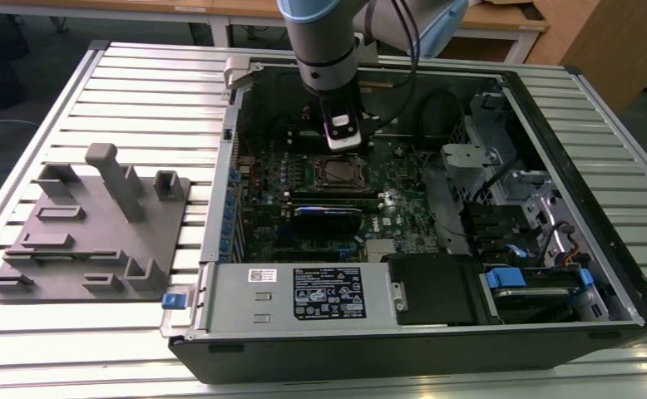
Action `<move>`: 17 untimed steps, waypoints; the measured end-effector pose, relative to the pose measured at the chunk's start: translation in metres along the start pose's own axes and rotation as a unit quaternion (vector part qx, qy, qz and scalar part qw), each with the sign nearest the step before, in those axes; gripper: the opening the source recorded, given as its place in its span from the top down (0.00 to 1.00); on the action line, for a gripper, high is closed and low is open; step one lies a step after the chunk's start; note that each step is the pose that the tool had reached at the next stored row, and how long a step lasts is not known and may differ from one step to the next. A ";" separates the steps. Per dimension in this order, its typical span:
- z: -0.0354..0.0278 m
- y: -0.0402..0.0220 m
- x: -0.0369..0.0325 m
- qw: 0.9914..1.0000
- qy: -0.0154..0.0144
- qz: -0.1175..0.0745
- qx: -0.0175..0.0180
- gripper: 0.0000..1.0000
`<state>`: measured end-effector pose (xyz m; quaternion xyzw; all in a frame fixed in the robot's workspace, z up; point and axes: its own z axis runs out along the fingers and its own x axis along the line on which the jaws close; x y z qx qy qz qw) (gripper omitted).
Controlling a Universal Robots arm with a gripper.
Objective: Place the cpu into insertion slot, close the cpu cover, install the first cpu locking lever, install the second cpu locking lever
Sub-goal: 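Install the first cpu locking lever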
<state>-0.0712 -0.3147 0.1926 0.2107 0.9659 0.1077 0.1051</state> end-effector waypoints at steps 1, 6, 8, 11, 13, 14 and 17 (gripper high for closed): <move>0.0000 -0.0002 0.0001 1.000 0.000 0.000 0.000 0.89; 0.0006 -0.0017 0.0006 1.000 -0.001 -0.001 -0.001 0.89; 0.0006 -0.0017 0.0006 1.000 -0.001 -0.001 -0.001 0.89; 0.0006 -0.0017 0.0006 1.000 -0.001 -0.001 -0.001 0.89; 0.0006 -0.0017 0.0005 1.000 -0.001 -0.001 -0.001 0.89; 0.0006 -0.0017 0.0004 1.000 -0.001 -0.001 -0.001 0.89; 0.0007 -0.0018 0.0002 1.000 -0.001 -0.001 -0.001 0.89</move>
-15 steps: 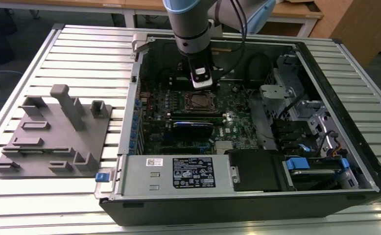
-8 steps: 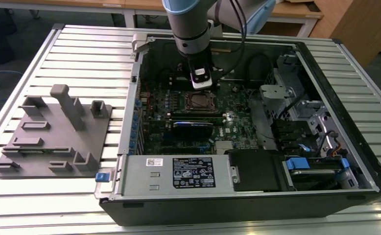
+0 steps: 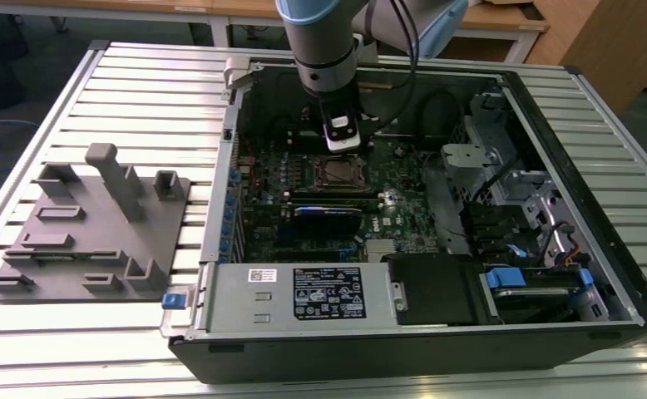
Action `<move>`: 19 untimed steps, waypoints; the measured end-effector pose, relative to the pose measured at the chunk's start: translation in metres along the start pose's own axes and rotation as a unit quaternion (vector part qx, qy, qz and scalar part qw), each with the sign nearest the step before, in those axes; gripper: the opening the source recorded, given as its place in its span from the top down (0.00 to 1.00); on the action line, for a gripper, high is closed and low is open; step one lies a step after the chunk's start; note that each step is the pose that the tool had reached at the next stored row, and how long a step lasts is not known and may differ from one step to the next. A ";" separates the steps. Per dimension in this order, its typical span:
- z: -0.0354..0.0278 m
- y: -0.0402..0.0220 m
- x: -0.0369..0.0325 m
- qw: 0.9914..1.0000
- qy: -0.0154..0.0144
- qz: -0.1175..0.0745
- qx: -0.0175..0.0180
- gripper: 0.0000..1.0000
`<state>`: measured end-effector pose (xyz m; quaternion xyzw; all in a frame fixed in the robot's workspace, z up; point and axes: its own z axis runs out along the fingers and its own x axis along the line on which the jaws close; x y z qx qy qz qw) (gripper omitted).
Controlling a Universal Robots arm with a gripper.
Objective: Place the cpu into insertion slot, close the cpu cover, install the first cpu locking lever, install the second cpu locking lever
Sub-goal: 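Install the first cpu locking lever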
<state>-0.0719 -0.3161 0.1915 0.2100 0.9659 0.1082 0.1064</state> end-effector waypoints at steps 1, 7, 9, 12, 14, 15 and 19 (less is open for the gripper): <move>0.0000 0.0000 0.0000 1.000 0.000 0.000 0.000 0.89; -0.0033 0.0009 -0.0006 1.000 0.000 0.000 0.000 0.89; -0.0034 0.0009 -0.0006 1.000 0.000 0.000 0.000 0.89; -0.0035 0.0009 -0.0006 1.000 0.000 0.000 0.000 0.89; -0.0034 0.0009 -0.0006 1.000 -0.001 0.000 0.001 0.89; -0.0033 0.0009 -0.0006 1.000 -0.001 0.000 0.001 0.89; -0.0026 0.0007 -0.0004 1.000 -0.002 -0.001 0.000 0.89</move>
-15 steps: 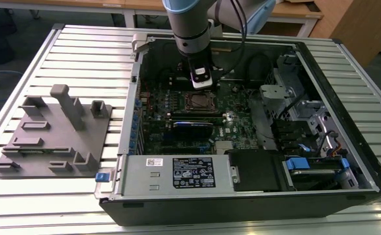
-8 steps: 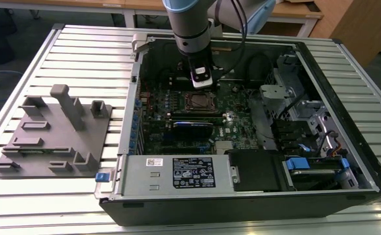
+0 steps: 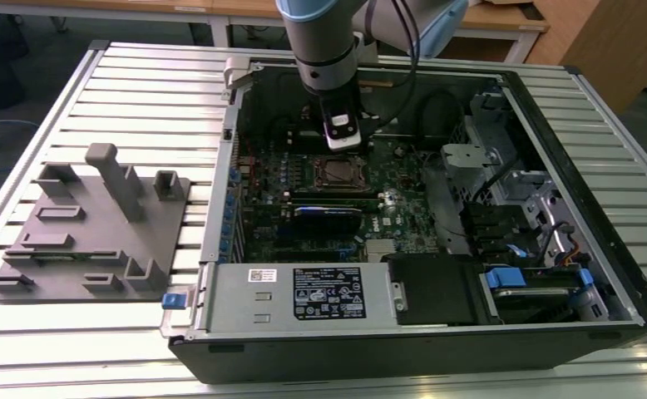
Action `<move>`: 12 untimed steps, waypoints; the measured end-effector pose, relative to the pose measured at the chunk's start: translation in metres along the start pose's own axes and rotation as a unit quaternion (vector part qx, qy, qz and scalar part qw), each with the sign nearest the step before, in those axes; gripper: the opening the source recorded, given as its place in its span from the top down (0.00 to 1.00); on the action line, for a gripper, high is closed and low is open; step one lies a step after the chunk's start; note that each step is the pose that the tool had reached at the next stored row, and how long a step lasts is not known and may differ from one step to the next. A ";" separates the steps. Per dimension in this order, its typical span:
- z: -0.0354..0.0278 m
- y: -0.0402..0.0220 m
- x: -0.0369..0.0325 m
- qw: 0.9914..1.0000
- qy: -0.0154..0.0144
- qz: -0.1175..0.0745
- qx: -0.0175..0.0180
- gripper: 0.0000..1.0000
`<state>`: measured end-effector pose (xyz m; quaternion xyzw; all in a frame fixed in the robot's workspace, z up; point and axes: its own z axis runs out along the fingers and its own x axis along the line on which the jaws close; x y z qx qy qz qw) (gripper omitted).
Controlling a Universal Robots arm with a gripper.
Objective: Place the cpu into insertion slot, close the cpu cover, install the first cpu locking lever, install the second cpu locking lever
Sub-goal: 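Install the first cpu locking lever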
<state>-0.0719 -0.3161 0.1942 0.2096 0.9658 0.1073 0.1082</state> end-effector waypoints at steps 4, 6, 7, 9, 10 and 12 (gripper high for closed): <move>0.0007 -0.0002 0.0001 1.000 -0.001 0.000 0.000 0.89; 0.0011 -0.0003 0.0002 1.000 -0.002 0.000 -0.001 0.89; 0.0012 -0.0003 0.0002 1.000 -0.002 0.000 -0.001 0.89; 0.0014 -0.0005 0.0002 1.000 -0.002 0.000 -0.001 0.89; 0.0015 -0.0006 0.0002 1.000 -0.002 0.000 -0.001 0.89; 0.0017 -0.0010 0.0001 1.000 -0.003 -0.001 -0.001 0.89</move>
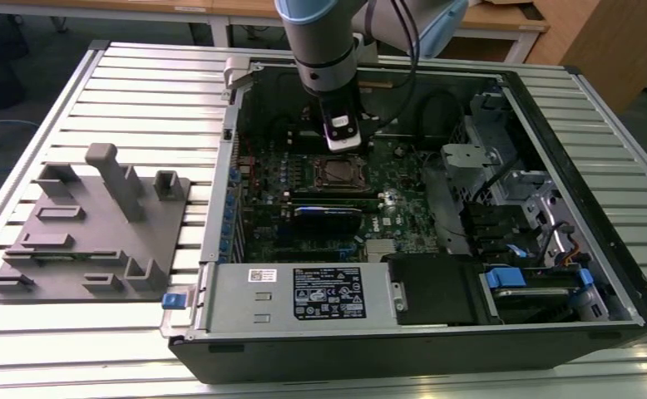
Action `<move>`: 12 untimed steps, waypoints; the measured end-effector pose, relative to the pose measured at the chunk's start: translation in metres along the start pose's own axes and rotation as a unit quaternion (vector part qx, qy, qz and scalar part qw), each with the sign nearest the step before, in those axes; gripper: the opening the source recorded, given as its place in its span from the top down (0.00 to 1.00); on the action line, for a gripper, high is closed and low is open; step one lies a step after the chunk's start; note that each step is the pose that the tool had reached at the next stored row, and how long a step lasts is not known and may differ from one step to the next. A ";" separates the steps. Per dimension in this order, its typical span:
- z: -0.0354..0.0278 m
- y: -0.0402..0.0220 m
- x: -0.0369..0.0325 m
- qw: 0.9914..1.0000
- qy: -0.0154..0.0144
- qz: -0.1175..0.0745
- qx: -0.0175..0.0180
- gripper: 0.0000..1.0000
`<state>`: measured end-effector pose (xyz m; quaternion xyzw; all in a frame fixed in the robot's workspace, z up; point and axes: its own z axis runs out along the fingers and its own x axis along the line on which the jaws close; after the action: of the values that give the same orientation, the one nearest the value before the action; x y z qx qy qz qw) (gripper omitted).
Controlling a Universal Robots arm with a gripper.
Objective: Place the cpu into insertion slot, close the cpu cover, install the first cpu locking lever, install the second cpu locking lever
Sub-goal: 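Install the first cpu locking lever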
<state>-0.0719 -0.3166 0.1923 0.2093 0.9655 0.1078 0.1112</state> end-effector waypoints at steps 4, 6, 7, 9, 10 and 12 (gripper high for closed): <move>0.0004 -0.0007 -0.0001 1.000 -0.001 0.000 0.000 0.89; 0.0005 -0.0010 -0.0003 1.000 -0.001 0.000 0.000 0.89; 0.0006 -0.0011 -0.0003 1.000 -0.001 0.000 0.000 0.89; 0.0007 -0.0015 -0.0004 1.000 -0.001 0.000 0.000 0.89; 0.0008 -0.0017 -0.0005 1.000 -0.002 0.000 0.000 0.89; 0.0009 -0.0022 -0.0007 1.000 -0.002 -0.001 0.000 0.89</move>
<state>-0.0719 -0.3188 0.1910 0.2090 0.9655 0.1069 0.1130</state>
